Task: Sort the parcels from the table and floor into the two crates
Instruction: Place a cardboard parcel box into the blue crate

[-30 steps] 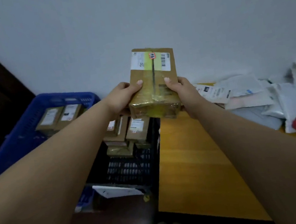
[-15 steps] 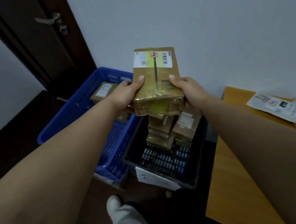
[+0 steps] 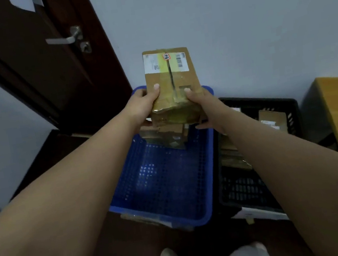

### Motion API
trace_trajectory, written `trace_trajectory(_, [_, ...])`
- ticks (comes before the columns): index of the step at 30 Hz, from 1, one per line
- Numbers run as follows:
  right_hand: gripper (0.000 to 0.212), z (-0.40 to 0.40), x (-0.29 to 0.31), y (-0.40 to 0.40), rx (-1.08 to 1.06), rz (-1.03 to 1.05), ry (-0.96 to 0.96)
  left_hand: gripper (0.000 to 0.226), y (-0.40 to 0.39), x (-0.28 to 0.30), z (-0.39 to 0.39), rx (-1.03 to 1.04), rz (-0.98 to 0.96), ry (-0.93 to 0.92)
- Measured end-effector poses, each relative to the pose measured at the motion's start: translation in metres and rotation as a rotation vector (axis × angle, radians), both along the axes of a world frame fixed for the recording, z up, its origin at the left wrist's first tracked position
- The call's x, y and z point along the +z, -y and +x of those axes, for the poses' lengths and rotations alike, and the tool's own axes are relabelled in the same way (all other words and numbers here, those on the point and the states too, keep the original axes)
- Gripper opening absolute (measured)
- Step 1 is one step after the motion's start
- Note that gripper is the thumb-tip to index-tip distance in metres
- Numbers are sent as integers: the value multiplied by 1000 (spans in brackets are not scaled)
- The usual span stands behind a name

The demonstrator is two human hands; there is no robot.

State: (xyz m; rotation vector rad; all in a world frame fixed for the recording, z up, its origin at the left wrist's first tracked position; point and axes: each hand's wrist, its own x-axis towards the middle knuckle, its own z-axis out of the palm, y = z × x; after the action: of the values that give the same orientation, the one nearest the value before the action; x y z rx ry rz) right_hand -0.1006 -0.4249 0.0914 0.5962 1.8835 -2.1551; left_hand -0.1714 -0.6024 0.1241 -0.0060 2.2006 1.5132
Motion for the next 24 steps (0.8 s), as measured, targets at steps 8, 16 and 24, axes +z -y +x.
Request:
trace_trajectory(8, [57, -35, -55, 25, -217, -171, 241, 50, 4, -55, -44, -55, -41, -62])
trace_trajectory(16, [43, -44, -111, 40, -249, -249, 425, 60, 17, -123, -70, -158, -79, 231])
trace_trajectory(24, [53, 1, -211, 74, -286, -312, 809, 39, 48, -225, -55, -557, -426, 567])
